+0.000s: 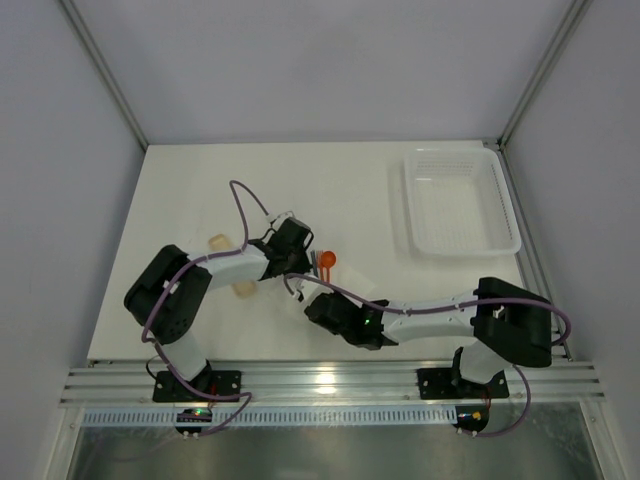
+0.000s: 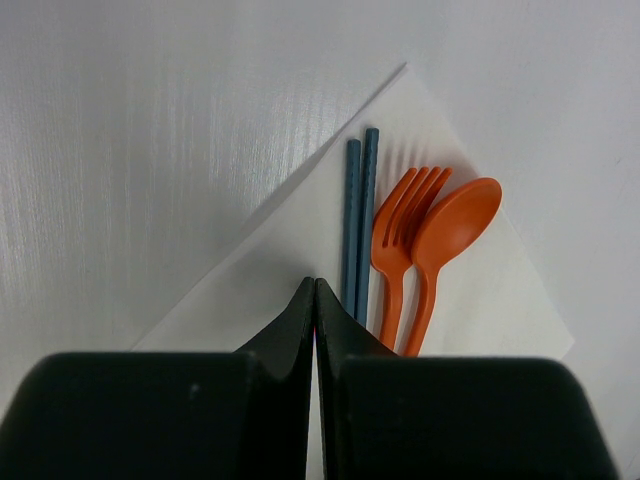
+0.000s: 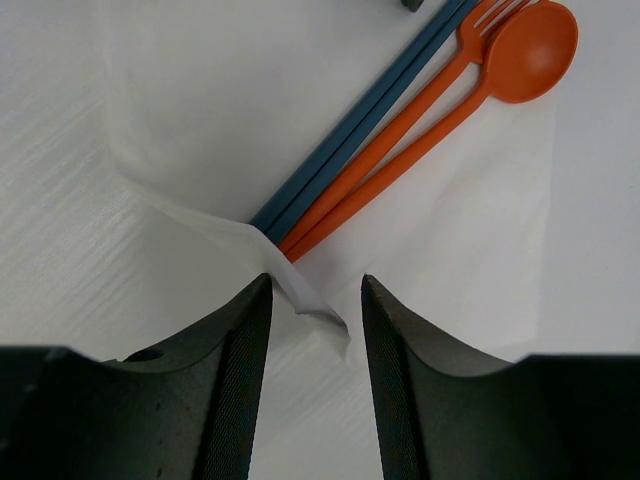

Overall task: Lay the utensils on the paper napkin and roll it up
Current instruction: Roll the napkin at the center of the board.

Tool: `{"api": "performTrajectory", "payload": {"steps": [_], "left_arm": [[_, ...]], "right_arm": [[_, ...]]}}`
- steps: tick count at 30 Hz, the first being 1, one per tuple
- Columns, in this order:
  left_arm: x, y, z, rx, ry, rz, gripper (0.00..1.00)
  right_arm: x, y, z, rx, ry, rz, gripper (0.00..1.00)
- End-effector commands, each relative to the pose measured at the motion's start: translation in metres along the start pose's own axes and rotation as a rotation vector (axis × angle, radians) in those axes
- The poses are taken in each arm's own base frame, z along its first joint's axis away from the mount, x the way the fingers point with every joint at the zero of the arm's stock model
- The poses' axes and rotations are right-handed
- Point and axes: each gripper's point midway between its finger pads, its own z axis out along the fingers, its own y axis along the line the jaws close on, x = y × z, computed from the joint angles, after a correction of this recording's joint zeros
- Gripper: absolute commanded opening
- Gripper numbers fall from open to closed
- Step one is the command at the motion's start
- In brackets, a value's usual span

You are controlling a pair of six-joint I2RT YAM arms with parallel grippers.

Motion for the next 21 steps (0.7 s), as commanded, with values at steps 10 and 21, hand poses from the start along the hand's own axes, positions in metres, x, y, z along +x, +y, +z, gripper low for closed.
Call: {"api": "performTrajectory", "payload": {"steps": [10,21], "left_arm": [[0.013,0.017,0.003,-0.051,0.045,0.018,0.0],[0.015,0.018,0.003,-0.047,0.047,0.017,0.0]], "right_arm": [[-0.028,-0.003,0.008,-0.016,-0.066,0.054,0.46],[-0.038,-0.004,0.013,-0.004,-0.087,0.083,0.57]]}}
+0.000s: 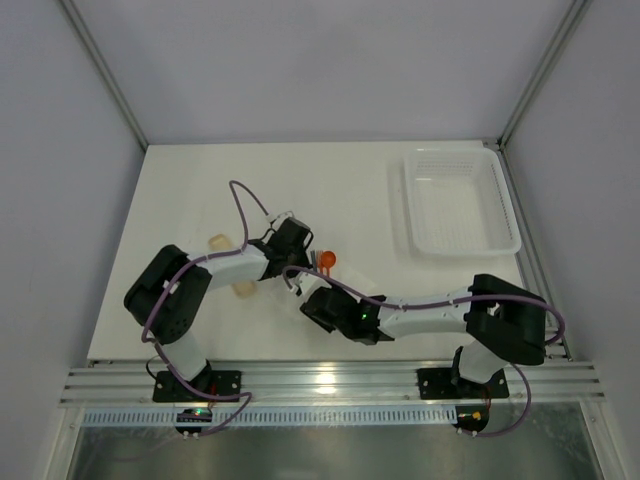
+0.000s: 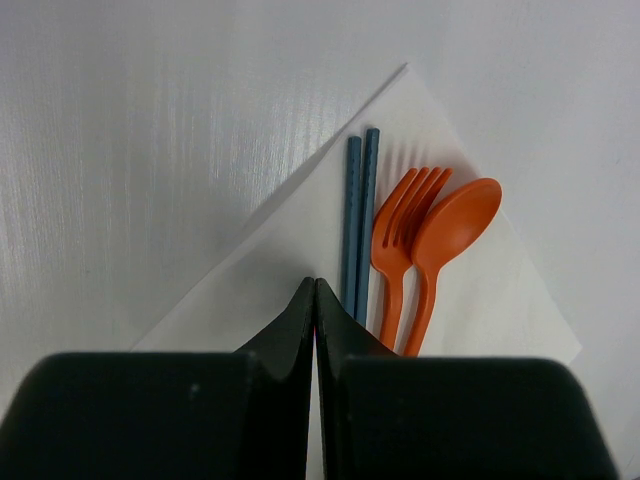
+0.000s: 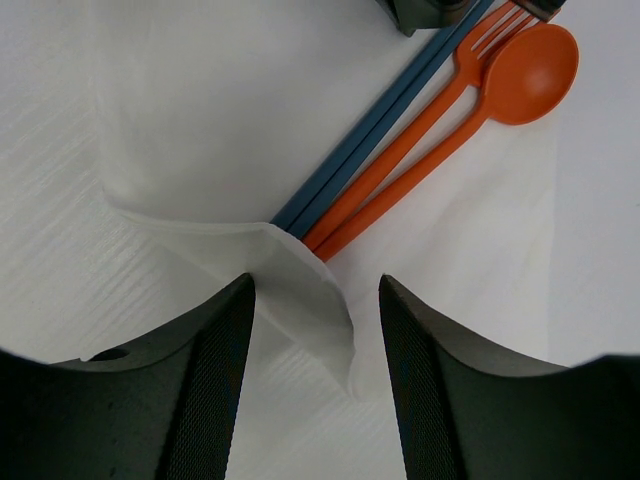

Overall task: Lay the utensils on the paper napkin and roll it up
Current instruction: Roll the napkin at the center of the board.

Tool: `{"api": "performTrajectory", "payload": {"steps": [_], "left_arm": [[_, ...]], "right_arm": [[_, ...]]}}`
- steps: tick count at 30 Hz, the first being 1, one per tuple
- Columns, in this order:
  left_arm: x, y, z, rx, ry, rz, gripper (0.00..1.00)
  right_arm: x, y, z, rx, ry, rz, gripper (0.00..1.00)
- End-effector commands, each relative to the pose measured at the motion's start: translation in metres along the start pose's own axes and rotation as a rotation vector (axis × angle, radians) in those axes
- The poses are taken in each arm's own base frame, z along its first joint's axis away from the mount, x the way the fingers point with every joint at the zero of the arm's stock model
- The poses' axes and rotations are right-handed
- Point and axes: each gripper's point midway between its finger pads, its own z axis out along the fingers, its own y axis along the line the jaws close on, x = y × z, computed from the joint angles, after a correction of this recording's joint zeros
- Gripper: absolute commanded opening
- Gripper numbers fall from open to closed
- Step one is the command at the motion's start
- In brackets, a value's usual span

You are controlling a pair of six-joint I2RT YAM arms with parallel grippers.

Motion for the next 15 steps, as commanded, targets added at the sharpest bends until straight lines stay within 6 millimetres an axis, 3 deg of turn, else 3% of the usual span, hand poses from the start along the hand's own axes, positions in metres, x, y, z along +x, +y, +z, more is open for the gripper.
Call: {"api": "performTrajectory", "payload": {"steps": [1,15], "left_arm": [[0.016,0.018,0.002,-0.049,0.049,0.019,0.0],[0.016,0.018,0.001,-0.045,0.05,0.016,0.0]], "right_arm": [[-0.031,-0.001,0.003,0.009,-0.081,0.06,0.57],[-0.028,-0.011,0.01,0.043,-0.067,0.098,0.58]]}}
